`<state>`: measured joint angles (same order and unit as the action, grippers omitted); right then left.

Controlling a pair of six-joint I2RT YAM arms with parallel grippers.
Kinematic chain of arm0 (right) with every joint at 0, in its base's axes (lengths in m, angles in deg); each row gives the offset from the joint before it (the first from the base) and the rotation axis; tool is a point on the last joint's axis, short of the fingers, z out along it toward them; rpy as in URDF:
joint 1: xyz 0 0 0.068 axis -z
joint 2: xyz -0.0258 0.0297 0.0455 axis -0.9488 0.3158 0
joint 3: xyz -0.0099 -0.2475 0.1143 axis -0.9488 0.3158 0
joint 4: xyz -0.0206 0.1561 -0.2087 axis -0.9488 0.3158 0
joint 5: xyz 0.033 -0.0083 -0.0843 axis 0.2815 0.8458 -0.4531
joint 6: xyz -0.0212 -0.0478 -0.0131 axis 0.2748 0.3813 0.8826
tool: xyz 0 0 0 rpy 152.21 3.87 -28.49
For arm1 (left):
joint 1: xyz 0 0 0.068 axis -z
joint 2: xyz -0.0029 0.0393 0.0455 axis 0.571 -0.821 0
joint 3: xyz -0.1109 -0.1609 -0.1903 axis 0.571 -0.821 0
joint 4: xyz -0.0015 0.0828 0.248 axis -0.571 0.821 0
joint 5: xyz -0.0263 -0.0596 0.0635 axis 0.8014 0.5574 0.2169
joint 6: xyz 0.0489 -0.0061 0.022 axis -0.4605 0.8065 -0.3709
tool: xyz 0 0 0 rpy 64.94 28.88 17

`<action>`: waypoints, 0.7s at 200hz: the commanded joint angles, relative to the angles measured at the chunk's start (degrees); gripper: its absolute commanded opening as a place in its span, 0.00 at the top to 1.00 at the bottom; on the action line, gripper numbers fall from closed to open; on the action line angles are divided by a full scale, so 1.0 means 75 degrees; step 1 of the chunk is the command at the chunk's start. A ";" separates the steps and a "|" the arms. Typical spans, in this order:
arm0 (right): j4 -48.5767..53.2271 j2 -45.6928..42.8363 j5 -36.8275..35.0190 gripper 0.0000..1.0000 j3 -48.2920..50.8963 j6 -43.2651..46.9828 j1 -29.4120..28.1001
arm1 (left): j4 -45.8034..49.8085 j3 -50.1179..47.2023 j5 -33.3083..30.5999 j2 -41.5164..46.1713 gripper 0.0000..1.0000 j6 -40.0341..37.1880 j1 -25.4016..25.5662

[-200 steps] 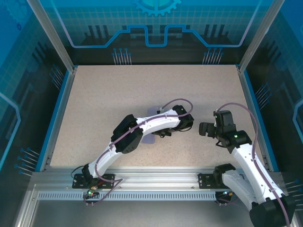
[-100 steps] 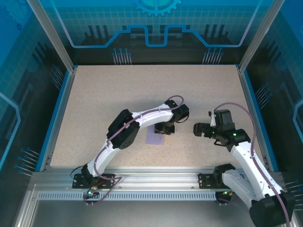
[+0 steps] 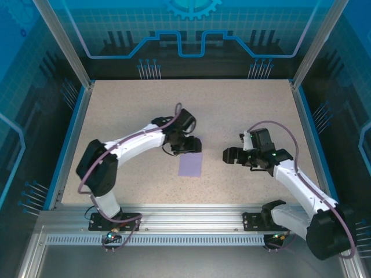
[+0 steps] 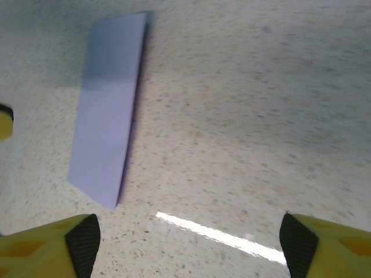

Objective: Fold a paper plane with a square sheet of paper (fold left side to right side)
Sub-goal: Turn over the paper at the center of the table, then third fold the triangle at the center of the table.

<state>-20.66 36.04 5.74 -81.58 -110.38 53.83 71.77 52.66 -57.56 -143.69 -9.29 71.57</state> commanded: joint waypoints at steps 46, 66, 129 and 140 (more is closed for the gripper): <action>-0.1472 0.2786 0.0111 0.58 -0.1423 -0.0734 -0.1307 | -0.3195 -0.2695 0.1837 0.1252 0.38 -0.0192 -0.0972; -0.1769 0.3539 0.0092 0.76 -0.1875 -0.0826 -0.1425 | -0.3418 -0.3031 0.1884 0.1312 0.39 -0.0217 -0.1015; -0.1798 0.5471 0.0063 1.00 -0.3347 -0.0641 -0.1610 | -0.3452 -0.3282 0.1937 0.1072 0.40 -0.0274 -0.1162; -0.1658 0.5696 -0.0080 1.00 -0.3486 -0.0604 -0.1611 | -0.3413 -0.3270 0.1915 0.1022 0.40 -0.0275 -0.1166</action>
<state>-33.80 75.47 5.89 -104.42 -116.04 42.75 46.94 28.88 -44.65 -135.54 -9.49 63.37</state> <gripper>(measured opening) 0.046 0.602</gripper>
